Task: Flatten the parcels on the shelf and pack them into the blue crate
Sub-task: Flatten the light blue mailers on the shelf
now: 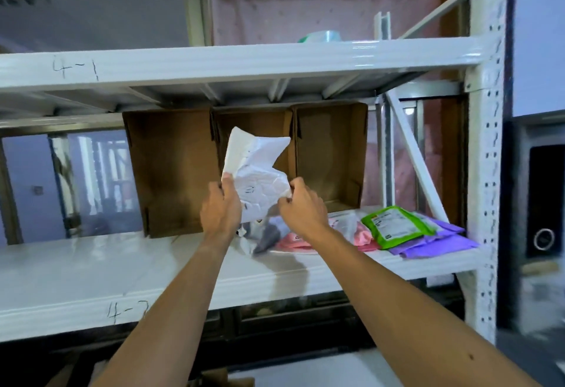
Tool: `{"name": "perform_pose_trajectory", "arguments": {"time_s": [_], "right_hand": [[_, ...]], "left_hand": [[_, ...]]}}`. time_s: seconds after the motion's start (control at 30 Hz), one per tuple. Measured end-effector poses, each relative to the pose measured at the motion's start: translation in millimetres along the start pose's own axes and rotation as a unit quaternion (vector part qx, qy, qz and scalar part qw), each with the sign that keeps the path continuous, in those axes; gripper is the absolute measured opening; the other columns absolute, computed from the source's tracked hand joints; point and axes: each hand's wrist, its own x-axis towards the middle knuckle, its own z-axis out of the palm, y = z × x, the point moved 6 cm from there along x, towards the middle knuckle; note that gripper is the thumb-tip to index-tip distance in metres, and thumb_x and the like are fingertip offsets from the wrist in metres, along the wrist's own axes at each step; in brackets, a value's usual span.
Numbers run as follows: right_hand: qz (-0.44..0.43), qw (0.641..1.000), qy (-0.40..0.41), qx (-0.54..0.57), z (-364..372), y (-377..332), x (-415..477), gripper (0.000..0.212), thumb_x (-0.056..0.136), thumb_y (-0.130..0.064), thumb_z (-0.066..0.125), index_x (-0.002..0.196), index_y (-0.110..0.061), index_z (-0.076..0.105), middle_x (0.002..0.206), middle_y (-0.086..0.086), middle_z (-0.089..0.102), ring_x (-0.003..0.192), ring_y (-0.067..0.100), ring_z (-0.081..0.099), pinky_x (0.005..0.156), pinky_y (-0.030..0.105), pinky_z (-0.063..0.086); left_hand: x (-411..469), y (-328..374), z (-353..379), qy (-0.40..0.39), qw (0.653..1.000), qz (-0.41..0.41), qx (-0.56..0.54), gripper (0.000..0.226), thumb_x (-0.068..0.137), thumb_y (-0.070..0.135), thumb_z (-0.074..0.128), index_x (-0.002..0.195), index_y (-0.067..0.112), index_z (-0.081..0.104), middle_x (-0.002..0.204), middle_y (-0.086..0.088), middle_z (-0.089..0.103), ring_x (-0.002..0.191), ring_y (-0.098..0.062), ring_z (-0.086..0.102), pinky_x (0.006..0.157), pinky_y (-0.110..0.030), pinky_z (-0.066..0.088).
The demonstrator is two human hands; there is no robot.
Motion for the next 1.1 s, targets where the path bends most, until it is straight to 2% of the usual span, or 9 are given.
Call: {"name": "perform_pose_trajectory", "arguments": {"time_s": [0.1,0.23,0.4,0.53,0.63,0.83,0.93,1.03,1.1], "right_hand": [[0.037,0.999,0.016,-0.018,-35,36,1,0.025,0.095,-0.029,0.052,0.117,-0.017,0.048,0.11,0.003,0.062,0.087,0.023,0.053,0.073,0.035,0.043],[0.09,0.995,0.029,0.009,-70,76,-2,0.026,0.092,-0.032,0.05,0.112,-0.015,0.05,0.109,0.009,0.064,0.097,0.032,0.059,0.08,0.041,0.048],[0.188,0.968,0.03,0.163,-103,113,-5,0.032,0.093,-0.039,0.042,0.088,-0.014,0.062,0.095,0.009,0.065,0.096,0.032,0.06,0.087,0.042,0.047],[0.224,0.936,0.04,0.268,-115,133,-7,0.033,0.094,-0.031,0.052,0.106,-0.005,0.069,0.102,0.014,0.07,0.095,0.03,0.064,0.084,0.037,0.049],[0.221,0.939,0.032,0.264,-112,143,-8,0.021,0.09,-0.013,0.056,0.104,-0.006,0.07,0.097,0.009,0.069,0.091,0.023,0.062,0.069,0.031,0.044],[0.211,0.942,0.061,0.254,-95,146,-6,0.017,0.086,-0.004,0.055,0.092,-0.015,0.067,0.094,0.005,0.067,0.093,0.024,0.061,0.079,0.03,0.047],[0.221,0.922,0.052,0.314,-83,139,-4,0.016,0.082,-0.019,0.06,0.092,-0.014,0.071,0.096,0.005,0.07,0.095,0.026,0.064,0.083,0.035,0.05],[0.238,0.904,-0.029,0.355,-77,126,-8,0.059,0.073,-0.066,0.065,0.101,-0.014,0.071,0.099,0.003,0.073,0.096,0.027,0.069,0.088,0.042,0.054],[0.215,0.914,-0.075,0.337,-78,114,-11,0.068,0.072,-0.079,0.063,0.1,-0.018,0.07,0.098,-0.002,0.071,0.093,0.02,0.067,0.082,0.036,0.053]], "left_hand": [[-13,18,38,-0.037,0.999,0.008,-0.001,0.055,0.102,0.059,0.025,0.13,0.018,0.049,0.128,-0.007,0.056,0.118,-0.033,0.051,0.102,-0.045,0.039],[-27,40,79,-0.089,0.995,0.048,-0.008,0.033,0.102,0.046,0.039,0.114,0.019,0.051,0.109,-0.004,0.057,0.104,-0.026,0.051,0.086,-0.037,0.036],[-43,61,118,-0.131,0.984,0.109,-0.043,0.011,0.098,0.03,0.057,0.098,0.02,0.06,0.09,0.007,0.064,0.094,-0.022,0.063,0.086,-0.039,0.052],[-56,72,132,-0.138,0.979,0.148,-0.028,0.008,0.097,0.025,0.058,0.096,0.02,0.063,0.091,0.008,0.066,0.089,-0.015,0.062,0.076,-0.032,0.046],[-60,66,136,-0.135,0.981,0.133,-0.032,0.009,0.098,0.023,0.057,0.093,0.019,0.063,0.088,0.008,0.066,0.088,-0.015,0.062,0.075,-0.032,0.046],[-49,35,127,-0.08,0.995,0.002,-0.066,0.01,0.098,0.019,0.056,0.097,0.013,0.064,0.093,-0.003,0.064,0.095,-0.028,0.059,0.079,-0.032,0.042],[-45,25,124,-0.099,0.993,-0.028,-0.054,0.009,0.099,0.019,0.053,0.102,0.015,0.061,0.104,-0.006,0.063,0.1,-0.029,0.056,0.092,-0.039,0.048],[-36,16,115,-0.123,0.992,-0.019,-0.037,0.014,0.1,0.022,0.053,0.105,0.014,0.062,0.11,-0.008,0.065,0.106,-0.03,0.058,0.099,-0.043,0.048],[-33,10,107,-0.129,0.991,-0.019,-0.027,0.017,0.1,0.025,0.052,0.105,0.013,0.064,0.107,-0.008,0.065,0.105,-0.029,0.058,0.097,-0.042,0.049]]}}
